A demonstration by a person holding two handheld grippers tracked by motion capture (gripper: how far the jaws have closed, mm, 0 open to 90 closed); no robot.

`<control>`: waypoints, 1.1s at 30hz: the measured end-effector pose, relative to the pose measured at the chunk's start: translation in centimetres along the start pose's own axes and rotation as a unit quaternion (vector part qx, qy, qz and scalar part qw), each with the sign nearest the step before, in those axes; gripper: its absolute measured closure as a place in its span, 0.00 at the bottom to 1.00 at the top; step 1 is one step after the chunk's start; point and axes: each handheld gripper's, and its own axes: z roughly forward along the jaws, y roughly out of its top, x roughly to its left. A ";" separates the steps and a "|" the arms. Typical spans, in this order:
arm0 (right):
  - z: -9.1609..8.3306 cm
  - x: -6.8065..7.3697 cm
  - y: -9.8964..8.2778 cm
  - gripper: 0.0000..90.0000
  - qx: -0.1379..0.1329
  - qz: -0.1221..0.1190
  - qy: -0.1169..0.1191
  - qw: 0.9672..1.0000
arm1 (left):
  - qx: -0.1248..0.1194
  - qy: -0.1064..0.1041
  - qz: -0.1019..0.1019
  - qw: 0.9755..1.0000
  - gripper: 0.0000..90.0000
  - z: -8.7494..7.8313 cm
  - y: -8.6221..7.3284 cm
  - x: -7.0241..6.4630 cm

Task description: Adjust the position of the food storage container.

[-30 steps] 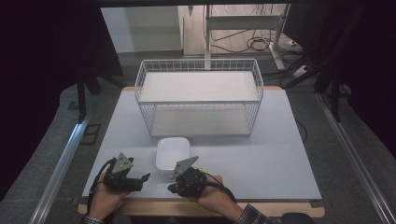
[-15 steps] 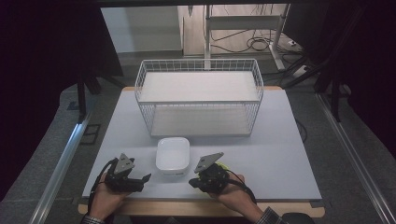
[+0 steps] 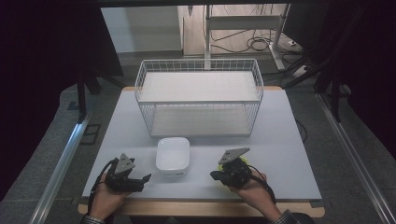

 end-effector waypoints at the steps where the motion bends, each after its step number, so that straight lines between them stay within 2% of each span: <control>1: -0.2 -0.3 -0.2 0.99 -0.001 0.001 -0.004 1.000 | 0.001 -0.001 0.000 1.000 0.15 0.0 0.0 0.0; 10: -1.8 -2.8 -1.3 0.99 -0.008 0.029 -0.036 0.999 | 0.003 0.001 0.000 1.000 0.15 0.1 0.0 -0.1; 15: -2.4 -3.8 -1.8 0.99 -0.010 0.042 -0.045 0.998 | 0.002 0.000 -0.002 1.000 0.15 0.1 0.0 -0.1; 20: -3.2 -5.5 -2.4 0.99 -0.016 0.062 -0.060 0.996 | 0.004 -0.003 -0.002 1.000 0.15 0.2 0.0 -0.2; 26: -3.7 -6.4 -2.8 0.99 -0.020 0.069 -0.073 0.995 | 0.003 -0.007 -0.007 1.000 0.16 0.2 0.1 -0.2; 28: -4.1 -7.1 -3.1 0.99 -0.023 0.079 -0.085 0.993 | 0.003 -0.009 -0.009 1.000 0.17 0.2 0.1 -0.2; 33: -4.5 -7.9 -3.4 0.99 -0.030 0.089 -0.095 0.991 | 0.004 -0.014 -0.011 1.000 0.18 0.3 0.2 -0.3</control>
